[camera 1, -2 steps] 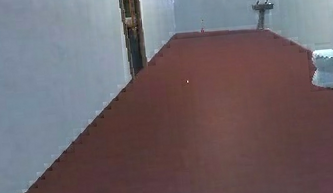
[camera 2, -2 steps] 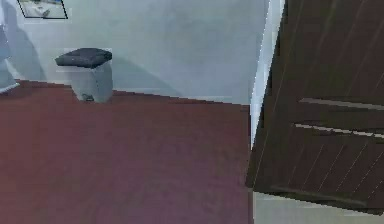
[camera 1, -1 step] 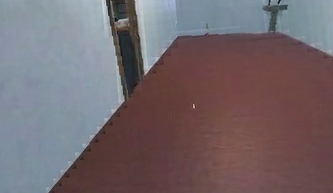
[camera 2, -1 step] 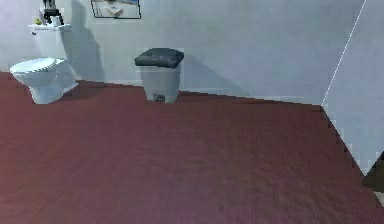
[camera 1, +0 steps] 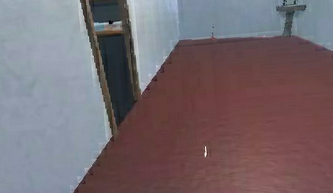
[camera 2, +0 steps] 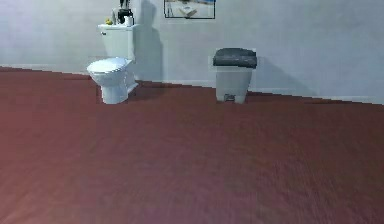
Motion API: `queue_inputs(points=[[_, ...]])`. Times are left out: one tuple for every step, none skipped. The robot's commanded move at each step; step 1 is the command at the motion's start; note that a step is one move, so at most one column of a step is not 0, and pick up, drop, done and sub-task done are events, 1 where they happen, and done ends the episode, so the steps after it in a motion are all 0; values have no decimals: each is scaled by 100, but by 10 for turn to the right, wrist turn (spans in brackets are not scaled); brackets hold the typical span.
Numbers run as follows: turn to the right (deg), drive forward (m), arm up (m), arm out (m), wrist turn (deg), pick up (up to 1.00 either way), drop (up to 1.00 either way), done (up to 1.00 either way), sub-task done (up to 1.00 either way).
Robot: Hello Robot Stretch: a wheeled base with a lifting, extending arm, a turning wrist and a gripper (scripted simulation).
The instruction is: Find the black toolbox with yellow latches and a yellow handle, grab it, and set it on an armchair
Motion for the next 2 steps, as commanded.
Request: queue_inputs(points=[[0, 100, 0, 0, 0, 0, 0, 0, 0], [0, 100, 0, 0, 0, 0, 0, 0, 0]])
